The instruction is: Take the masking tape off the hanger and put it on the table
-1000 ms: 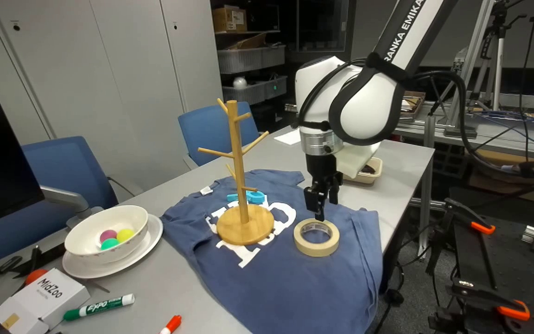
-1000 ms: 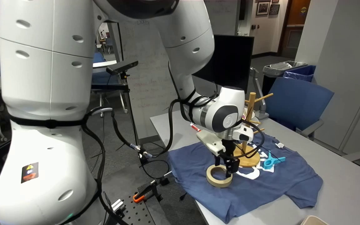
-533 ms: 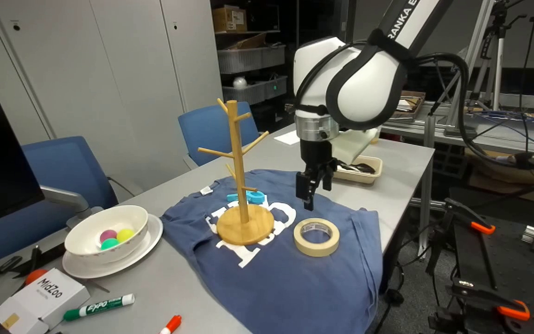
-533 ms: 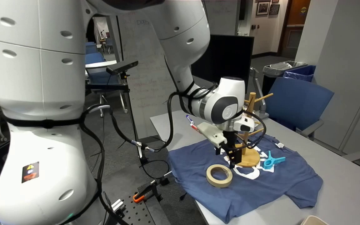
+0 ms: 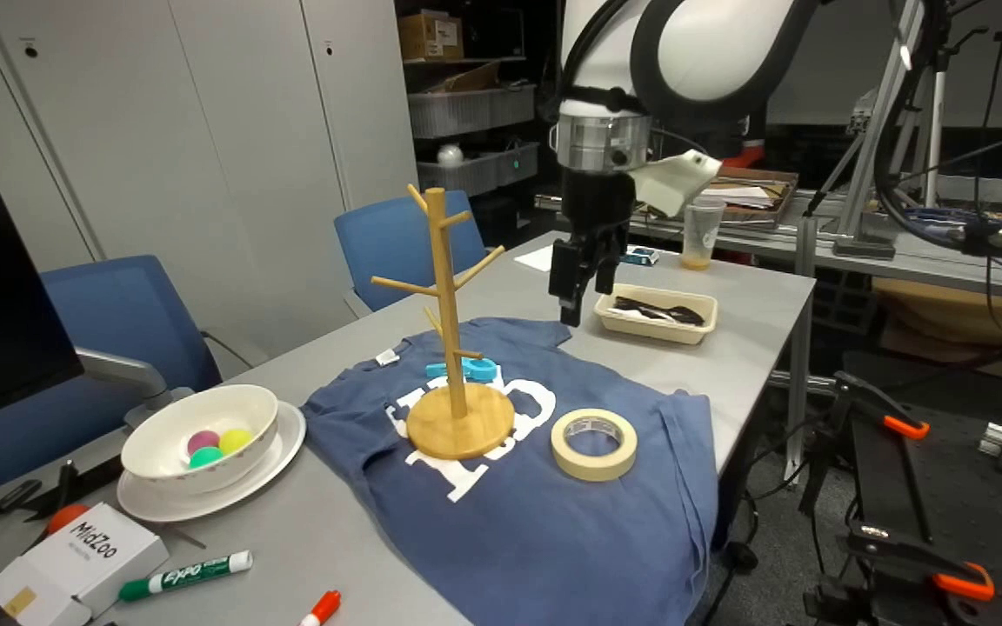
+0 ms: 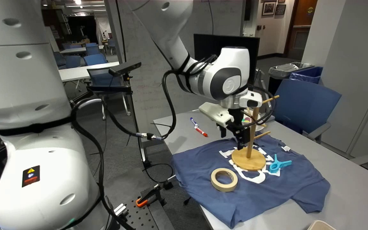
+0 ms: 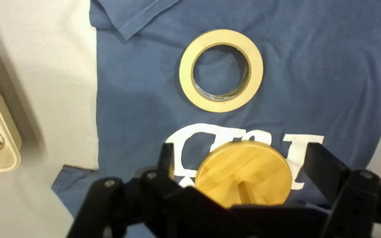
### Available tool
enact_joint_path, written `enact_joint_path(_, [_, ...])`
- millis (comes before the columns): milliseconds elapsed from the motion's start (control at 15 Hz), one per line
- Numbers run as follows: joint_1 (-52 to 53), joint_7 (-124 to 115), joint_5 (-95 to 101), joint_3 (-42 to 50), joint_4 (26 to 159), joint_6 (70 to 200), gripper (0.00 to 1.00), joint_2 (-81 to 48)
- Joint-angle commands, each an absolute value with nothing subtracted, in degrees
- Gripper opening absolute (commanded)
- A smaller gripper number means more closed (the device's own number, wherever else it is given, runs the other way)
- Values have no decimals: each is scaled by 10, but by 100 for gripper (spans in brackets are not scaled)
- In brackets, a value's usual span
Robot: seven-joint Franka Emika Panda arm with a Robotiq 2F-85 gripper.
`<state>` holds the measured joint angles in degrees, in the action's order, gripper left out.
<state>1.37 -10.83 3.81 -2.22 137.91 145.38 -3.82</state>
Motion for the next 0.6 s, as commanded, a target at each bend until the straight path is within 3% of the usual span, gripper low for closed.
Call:
enact_joint_path(0, [18,-69,21,-24,1419,1426,100,61])
enact_joint_path(533, [28,-17,-21,-14,1471,1426,100,213])
